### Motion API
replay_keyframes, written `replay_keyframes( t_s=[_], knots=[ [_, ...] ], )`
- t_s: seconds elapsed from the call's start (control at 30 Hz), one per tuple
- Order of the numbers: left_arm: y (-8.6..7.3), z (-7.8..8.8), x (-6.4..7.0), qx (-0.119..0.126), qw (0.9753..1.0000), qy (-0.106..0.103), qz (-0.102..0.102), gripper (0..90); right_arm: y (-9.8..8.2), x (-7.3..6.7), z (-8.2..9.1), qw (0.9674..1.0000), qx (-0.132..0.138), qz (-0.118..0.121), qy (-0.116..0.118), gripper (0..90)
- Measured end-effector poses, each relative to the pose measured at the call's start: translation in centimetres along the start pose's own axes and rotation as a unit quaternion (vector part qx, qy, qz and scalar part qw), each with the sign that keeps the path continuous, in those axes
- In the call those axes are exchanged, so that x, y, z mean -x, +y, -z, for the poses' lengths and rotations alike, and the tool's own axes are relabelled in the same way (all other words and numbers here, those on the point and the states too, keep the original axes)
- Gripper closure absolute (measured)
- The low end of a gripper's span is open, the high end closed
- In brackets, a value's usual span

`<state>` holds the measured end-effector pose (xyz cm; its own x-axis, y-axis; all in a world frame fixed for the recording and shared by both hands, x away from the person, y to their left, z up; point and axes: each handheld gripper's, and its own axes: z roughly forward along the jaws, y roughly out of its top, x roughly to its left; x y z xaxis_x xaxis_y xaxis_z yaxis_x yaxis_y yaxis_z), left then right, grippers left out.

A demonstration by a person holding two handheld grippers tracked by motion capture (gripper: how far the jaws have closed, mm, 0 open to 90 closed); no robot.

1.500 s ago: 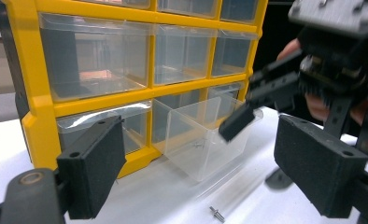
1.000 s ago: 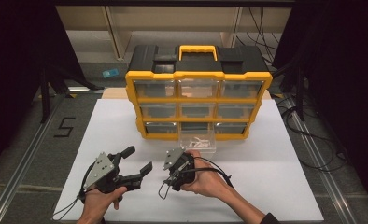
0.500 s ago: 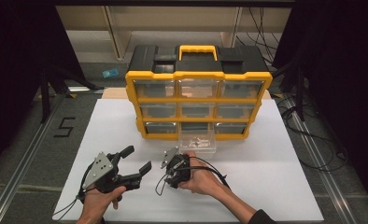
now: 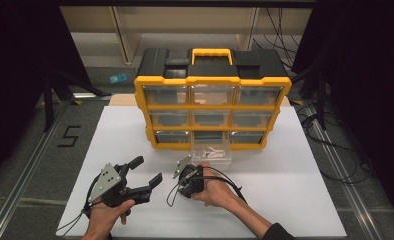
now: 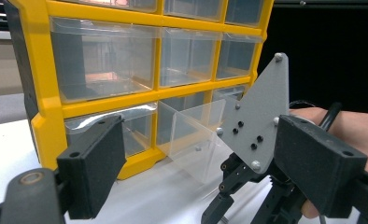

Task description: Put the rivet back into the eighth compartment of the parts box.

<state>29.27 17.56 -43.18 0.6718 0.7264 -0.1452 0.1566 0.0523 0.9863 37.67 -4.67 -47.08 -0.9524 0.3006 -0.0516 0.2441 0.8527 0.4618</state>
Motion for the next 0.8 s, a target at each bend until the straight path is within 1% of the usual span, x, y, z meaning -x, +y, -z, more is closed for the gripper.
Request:
replay_keyframes(
  t_s=[0.03, 0.07, 0.13, 0.2, 0.23, 0.27, 0.3, 0.4, 0.43, 0.47, 0.5, 0.53, 0.67, 0.7, 0.77, 0.8],
  knots=[
    [0.00, -0.02, 0.00, 0.000, 1.0000, 0.000, 0.000, 16.4, -0.01, 0.02, 0.01, 1.0000, 0.000, -0.002, 0.001, 64.1],
    [0.00, -0.02, 0.00, 0.000, 1.0000, 0.000, 0.000, 16.4, -0.04, 0.10, 0.00, 0.9999, -0.001, -0.010, 0.008, 67.2],
    [-0.02, -0.02, 0.01, -0.001, 1.0000, -0.001, 0.000, 16.4, -0.08, 0.15, -0.02, 0.9999, 0.000, -0.011, 0.011, 68.4],
    [-0.02, -0.04, 0.01, -0.001, 1.0000, -0.001, 0.000, 16.4, -0.11, 0.16, -0.02, 0.9998, -0.001, -0.018, 0.012, 70.5],
    [-0.03, -0.04, 0.02, -0.001, 1.0000, -0.001, -0.001, 16.4, -0.11, 0.17, -0.05, 0.9998, 0.000, -0.016, 0.013, 71.9],
    [-0.03, -0.03, 0.03, -0.002, 1.0000, -0.001, -0.001, 16.4, -0.12, 0.18, -0.01, 0.9998, 0.001, -0.014, 0.017, 72.9],
    [-0.04, -0.03, 0.03, -0.002, 1.0000, -0.001, -0.001, 16.4, -0.11, 0.19, 0.01, 0.9997, 0.001, -0.006, 0.023, 75.8],
    [-0.03, -0.04, 0.04, -0.001, 1.0000, -0.001, -0.001, 16.4, -0.12, 0.16, -0.01, 0.9997, 0.002, -0.006, 0.023, 77.1],
    [-0.04, -0.04, 0.04, -0.002, 1.0000, -0.001, -0.002, 16.4, -0.08, 0.08, 0.00, 0.9998, -0.003, -0.008, 0.020, 77.9],
    [-0.05, -0.04, 0.04, -0.003, 1.0000, -0.001, -0.002, 16.4, -0.06, 0.07, -0.01, 0.9998, -0.003, -0.005, 0.021, 83.4],
    [-0.07, -0.05, 0.05, -0.004, 1.0000, -0.001, -0.002, 16.4, -0.09, 0.09, -0.07, 0.9997, 0.004, 0.003, 0.023, 83.5],
    [-0.08, -0.07, 0.06, -0.004, 1.0000, -0.001, -0.002, 16.4, -0.10, 0.15, -0.06, 0.9995, 0.004, 0.004, 0.032, 83.7],
    [-0.08, -0.11, 0.06, -0.005, 1.0000, -0.002, -0.003, 16.4, -0.09, 0.14, -0.03, 0.9995, 0.005, 0.006, 0.031, 84.0],
    [-0.08, -0.12, 0.06, -0.005, 1.0000, -0.002, -0.003, 16.4, -0.10, 0.08, 0.03, 0.9997, 0.007, 0.006, 0.021, 84.0],
    [-0.08, -0.10, 0.06, -0.004, 1.0000, -0.003, -0.003, 16.4, -0.07, 0.12, 0.13, 0.9998, 0.007, 0.005, 0.019, 84.1],
    [-0.07, -0.09, 0.06, -0.004, 1.0000, -0.002, -0.003, 16.4, -0.04, 0.22, 0.41, 0.9996, 0.011, 0.006, 0.026, 84.1]
  ],
)
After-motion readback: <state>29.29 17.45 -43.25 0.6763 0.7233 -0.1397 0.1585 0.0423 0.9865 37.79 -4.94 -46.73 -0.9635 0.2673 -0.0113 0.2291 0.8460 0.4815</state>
